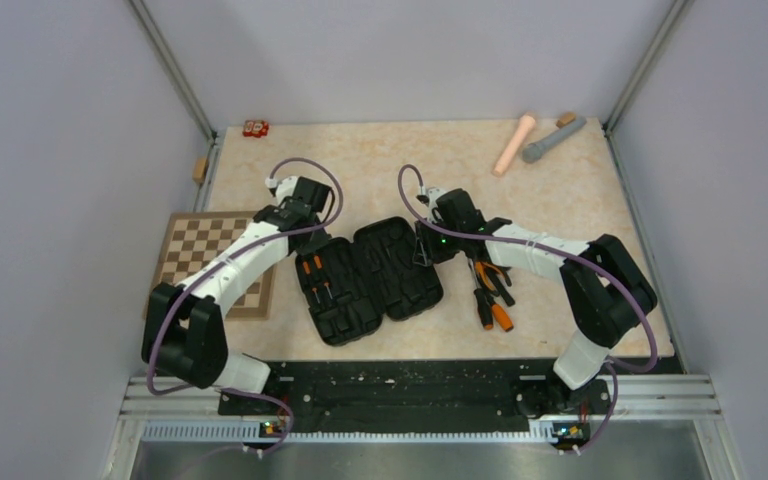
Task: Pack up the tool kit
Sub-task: Place the screwdriver in the toolbox.
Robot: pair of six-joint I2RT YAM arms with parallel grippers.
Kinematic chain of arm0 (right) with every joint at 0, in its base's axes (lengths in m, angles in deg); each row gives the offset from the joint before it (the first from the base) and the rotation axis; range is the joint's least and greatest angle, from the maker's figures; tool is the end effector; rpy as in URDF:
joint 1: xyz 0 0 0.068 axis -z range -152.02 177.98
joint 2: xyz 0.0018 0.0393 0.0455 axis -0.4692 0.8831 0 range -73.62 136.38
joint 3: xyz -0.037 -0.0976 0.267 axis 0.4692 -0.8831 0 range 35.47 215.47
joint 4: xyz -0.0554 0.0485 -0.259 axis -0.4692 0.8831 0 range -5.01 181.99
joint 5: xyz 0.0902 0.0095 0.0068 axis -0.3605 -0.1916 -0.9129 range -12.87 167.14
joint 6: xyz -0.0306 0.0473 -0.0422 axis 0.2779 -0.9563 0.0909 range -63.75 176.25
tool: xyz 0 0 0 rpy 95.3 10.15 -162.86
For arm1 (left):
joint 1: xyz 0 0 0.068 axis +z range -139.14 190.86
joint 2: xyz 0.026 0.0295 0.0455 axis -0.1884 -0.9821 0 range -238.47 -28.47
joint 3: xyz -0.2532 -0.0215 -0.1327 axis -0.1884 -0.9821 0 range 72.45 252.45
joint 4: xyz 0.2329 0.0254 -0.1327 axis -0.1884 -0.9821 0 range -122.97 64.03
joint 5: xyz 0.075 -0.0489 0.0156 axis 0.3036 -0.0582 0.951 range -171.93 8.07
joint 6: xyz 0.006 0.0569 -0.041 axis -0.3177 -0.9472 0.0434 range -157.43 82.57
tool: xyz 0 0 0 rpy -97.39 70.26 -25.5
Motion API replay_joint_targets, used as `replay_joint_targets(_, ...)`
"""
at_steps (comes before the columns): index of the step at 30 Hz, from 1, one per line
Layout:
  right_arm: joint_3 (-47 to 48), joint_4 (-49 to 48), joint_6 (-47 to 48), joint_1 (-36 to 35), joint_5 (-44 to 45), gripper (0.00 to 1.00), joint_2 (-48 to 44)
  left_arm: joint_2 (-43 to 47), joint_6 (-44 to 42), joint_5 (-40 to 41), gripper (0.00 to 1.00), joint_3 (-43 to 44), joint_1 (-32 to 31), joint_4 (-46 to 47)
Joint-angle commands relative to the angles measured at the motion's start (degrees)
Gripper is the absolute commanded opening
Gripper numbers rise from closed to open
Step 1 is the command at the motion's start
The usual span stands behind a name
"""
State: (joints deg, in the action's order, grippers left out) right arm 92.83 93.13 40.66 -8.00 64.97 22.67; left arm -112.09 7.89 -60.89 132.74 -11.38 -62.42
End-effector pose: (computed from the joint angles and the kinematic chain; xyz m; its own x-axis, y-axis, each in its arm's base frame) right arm 0.2956 0.2295 0.1822 -0.7562 -0.2244 -0.6147 -0.5059 0.7963 0.3316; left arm 0.2944 -0.0981 0.2345 -0.6946 -0.4330 -0.5745 -0.4379 0.8881 -0.1398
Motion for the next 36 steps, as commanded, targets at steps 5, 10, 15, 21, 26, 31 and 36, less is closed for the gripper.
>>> replay_joint_targets(5,1.66,-1.25,0.13,0.74,-0.93,0.34,0.16,3.17,3.03,-5.73,0.08,-2.80,-0.68,-1.80)
replay_joint_targets(10,1.63,-1.22,0.22,0.76,-0.85,0.34,0.17,2.12,3.87,-7.22,0.01,-5.07,-0.87,-1.18)
replay_joint_targets(15,1.54,-1.21,0.17,0.78,-0.86,0.34,0.26,0.70,4.09,-7.53,0.00,-6.53,-0.92,-0.56)
replay_joint_targets(21,1.37,-1.23,0.22,0.74,-0.85,0.34,0.13,-2.32,3.71,-6.83,0.00,-6.44,-0.96,-0.08)
replay_joint_targets(26,1.20,-1.22,0.31,0.72,-0.84,0.34,0.10,-3.72,3.47,-5.76,0.00,-5.38,-0.96,-0.31)
replay_joint_targets(31,1.13,-1.23,0.39,0.73,-0.84,0.34,0.12,-3.07,3.05,-4.55,0.00,-4.09,-0.96,-1.36)
replay_joint_targets(36,1.23,-1.28,0.40,0.71,-1.00,0.34,0.03,-3.43,2.63,-3.45,0.00,-3.13,-0.95,-2.04)
